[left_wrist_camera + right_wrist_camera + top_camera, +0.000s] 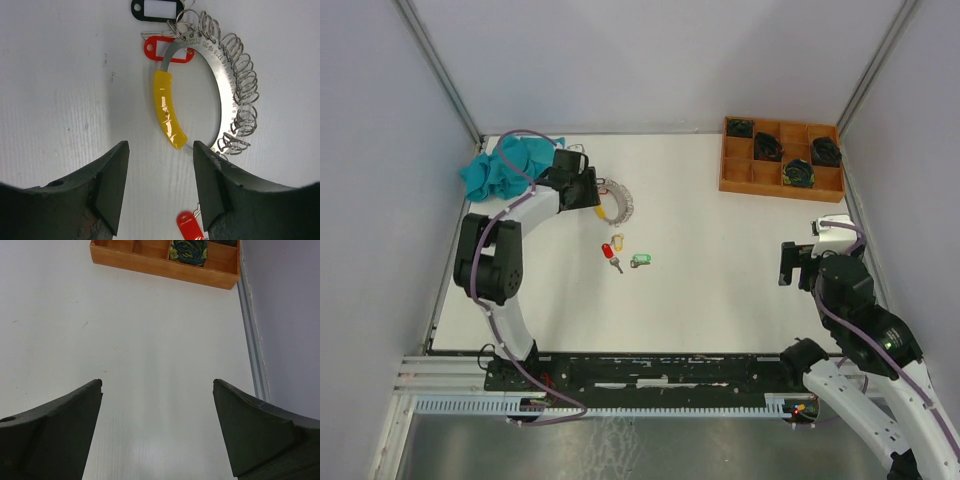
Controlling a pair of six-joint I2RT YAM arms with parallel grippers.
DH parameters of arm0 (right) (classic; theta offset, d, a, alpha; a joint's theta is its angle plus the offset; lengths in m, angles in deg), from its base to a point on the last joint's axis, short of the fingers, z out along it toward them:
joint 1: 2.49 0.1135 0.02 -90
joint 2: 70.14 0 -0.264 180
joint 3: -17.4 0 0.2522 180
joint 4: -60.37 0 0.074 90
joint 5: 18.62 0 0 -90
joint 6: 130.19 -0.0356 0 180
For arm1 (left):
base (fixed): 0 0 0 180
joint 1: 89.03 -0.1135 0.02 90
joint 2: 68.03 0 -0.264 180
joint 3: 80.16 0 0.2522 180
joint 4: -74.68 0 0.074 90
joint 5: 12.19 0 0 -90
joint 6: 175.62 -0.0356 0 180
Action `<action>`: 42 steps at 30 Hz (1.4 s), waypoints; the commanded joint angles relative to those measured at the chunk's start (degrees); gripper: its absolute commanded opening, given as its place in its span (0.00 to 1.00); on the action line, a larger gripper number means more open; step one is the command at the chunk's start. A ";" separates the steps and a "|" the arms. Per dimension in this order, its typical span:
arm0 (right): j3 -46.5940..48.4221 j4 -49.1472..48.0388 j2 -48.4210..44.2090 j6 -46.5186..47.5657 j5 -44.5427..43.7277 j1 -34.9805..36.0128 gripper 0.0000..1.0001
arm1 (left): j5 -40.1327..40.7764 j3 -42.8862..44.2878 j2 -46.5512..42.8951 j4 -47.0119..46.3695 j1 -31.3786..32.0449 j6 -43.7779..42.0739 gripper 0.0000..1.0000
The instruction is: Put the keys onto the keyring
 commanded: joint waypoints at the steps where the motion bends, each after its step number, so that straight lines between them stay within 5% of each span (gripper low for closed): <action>1: -0.24 -1.83 -0.75 -0.38 -0.64 -0.05 1.00 | 1.72 6.12 5.06 2.78 0.29 -2.74 0.60; 10: -0.31 -1.84 -0.03 -0.39 -0.71 0.01 1.00 | 8.69 12.89 12.62 5.25 2.27 -7.67 0.56; 30: -0.47 -1.92 1.03 -0.26 -1.12 -0.04 1.00 | 8.21 18.01 20.90 6.43 3.07 -7.24 0.39; 42: -2.32 -4.05 -0.75 0.55 -0.56 -0.02 1.00 | 12.00 19.26 16.33 3.93 3.14 -11.63 0.03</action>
